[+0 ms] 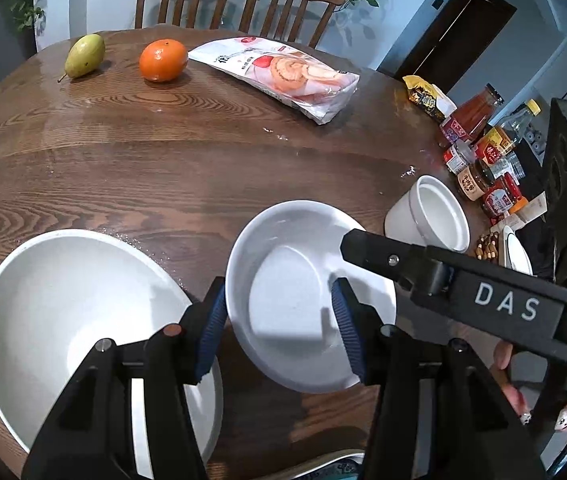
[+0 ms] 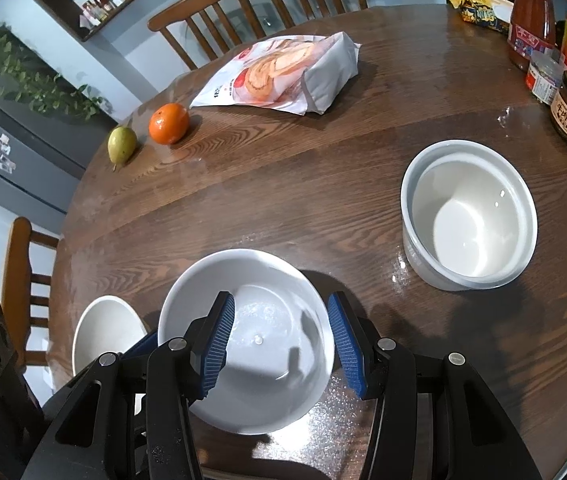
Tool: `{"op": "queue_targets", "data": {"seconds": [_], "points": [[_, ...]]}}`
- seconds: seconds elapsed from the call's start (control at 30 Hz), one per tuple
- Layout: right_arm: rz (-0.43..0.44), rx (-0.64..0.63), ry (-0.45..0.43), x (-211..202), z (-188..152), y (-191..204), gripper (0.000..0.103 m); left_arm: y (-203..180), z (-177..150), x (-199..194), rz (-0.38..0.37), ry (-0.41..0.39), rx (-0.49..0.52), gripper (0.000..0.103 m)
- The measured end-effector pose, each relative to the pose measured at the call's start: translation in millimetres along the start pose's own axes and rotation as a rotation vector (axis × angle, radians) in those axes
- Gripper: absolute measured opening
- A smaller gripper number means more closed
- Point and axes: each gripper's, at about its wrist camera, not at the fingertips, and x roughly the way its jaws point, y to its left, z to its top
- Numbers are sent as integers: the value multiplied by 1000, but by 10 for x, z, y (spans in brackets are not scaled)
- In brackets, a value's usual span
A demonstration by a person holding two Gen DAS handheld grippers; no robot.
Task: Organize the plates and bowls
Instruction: 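Carry the medium bowl with both grippers over the large white bowl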
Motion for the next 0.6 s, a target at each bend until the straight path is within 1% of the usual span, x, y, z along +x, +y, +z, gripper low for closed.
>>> {"op": "queue_targets", "data": {"seconds": [0.33, 0.47, 0.6], "points": [[-26, -13, 13, 44, -17, 25, 51, 4, 2, -7, -4, -5, -4, 52], [-5, -9, 16, 22, -23, 28, 51, 21, 13, -53, 0, -13, -16, 51], [3, -11, -5, -54, -34, 53, 51, 6, 14, -136, -13, -24, -11, 52]]}}
